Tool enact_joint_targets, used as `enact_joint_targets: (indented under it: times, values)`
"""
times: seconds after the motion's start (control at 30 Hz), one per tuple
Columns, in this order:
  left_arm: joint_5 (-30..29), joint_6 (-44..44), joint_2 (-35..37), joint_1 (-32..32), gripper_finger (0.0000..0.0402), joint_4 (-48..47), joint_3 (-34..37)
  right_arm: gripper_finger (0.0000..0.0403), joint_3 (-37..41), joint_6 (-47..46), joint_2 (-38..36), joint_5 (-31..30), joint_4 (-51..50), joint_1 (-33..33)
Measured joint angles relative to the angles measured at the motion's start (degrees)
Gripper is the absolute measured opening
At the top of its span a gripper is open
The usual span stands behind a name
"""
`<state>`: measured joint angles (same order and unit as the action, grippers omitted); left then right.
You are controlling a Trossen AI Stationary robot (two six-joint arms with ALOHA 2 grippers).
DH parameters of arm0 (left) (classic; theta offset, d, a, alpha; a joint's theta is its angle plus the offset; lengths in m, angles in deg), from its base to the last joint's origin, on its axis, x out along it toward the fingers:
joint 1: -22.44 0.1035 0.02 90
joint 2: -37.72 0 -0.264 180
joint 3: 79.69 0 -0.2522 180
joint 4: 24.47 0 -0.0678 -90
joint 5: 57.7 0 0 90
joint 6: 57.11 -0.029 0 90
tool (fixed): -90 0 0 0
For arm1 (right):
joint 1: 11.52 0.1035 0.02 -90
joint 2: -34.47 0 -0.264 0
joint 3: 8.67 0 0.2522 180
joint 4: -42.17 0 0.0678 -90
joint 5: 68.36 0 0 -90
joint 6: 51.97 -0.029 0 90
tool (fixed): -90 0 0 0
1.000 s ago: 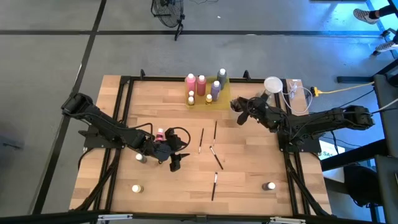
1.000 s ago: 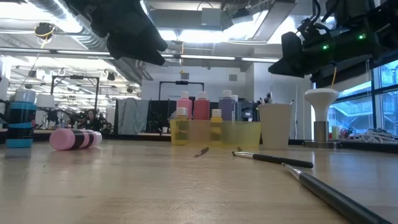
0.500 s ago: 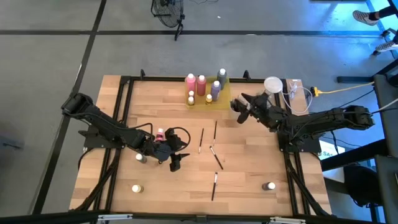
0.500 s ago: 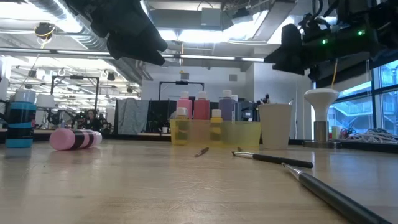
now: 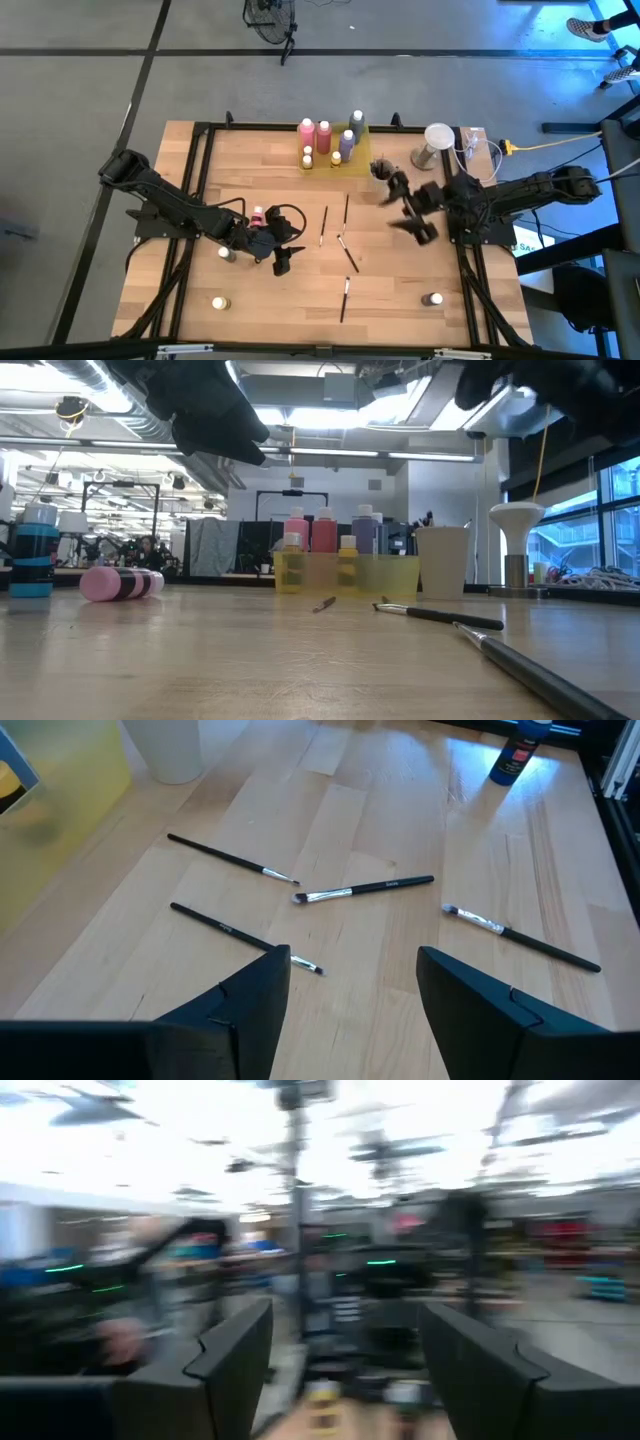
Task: Pick & Place Paint Supplies
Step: Put the small pink paint bottle into the yellow bin
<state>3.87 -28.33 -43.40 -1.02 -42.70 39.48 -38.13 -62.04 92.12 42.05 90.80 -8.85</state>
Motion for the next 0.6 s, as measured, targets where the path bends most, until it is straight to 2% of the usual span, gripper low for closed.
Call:
enact_joint_targets:
  times: [0.07, 0.23, 0.33, 0.47, 0.6]
  values:
    - [0.0, -0.7, 0.0, 0.0, 0.0213, 0.3, 0.0, 0.0252, 0.0, -0.5, 0.0, 2.9, -0.8, 2.1]
    - [-2.2, -5.2, 0.0, 1.2, 0.0213, 0.9, 0.0, 0.0252, 0.0, 1.1, 0.0, 1.1, -5.3, 7.5]
    - [-3.7, -3.2, 0.0, 2.4, 0.0213, 0.8, 0.0, 0.0252, 0.0, 2.7, 0.0, -2.6, -7.3, 9.5]
    - [-7.9, -6.8, 0.0, 3.8, 0.0213, -0.7, 0.0, 0.0252, 0.0, 2.7, 0.0, -8.1, -11.1, 11.1]
    - [-4.2, -10.1, 0.0, 4.1, 0.0213, -3.3, 0.0, 0.0252, 0.0, 0.1, 0.1, -11.5, -15.0, 12.5]
